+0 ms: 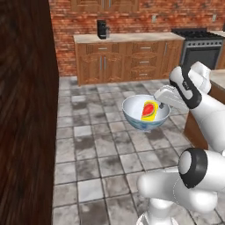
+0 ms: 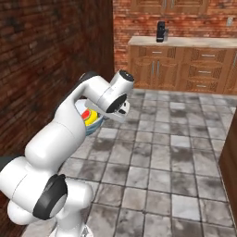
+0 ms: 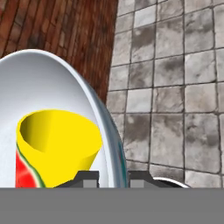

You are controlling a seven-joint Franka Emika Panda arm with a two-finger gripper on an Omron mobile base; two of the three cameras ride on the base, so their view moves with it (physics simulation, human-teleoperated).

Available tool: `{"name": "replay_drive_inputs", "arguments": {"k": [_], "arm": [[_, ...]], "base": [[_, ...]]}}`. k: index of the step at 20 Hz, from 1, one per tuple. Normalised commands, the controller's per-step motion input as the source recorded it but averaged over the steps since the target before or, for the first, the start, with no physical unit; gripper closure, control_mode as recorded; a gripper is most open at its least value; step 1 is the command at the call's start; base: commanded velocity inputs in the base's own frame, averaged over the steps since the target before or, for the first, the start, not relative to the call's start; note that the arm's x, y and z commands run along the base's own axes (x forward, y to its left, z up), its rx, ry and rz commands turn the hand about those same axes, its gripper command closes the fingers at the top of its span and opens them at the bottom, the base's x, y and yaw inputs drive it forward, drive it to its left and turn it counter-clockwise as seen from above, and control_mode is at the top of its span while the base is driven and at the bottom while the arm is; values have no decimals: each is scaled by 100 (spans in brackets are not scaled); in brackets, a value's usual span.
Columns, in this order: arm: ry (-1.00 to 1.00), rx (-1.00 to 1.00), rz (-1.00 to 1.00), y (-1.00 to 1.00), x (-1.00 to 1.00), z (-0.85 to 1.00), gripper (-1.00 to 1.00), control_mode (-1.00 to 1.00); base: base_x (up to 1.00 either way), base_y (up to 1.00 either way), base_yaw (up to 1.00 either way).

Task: Place the cup inside the bowl on the dining table and move the bowl to any counter.

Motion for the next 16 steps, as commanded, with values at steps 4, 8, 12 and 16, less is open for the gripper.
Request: {"name": "replay_drive_inputs", "arguments": {"k": [4,8,12,16], "arm": [[0,0,0,0,0,0,100,100],[0,0,0,0,0,0,100,100],[0,0,0,0,0,0,100,100],[0,0,0,0,0,0,100,100]], "base": [[100,16,0],[100,10,0],[100,14,0],[100,21,0]]}}
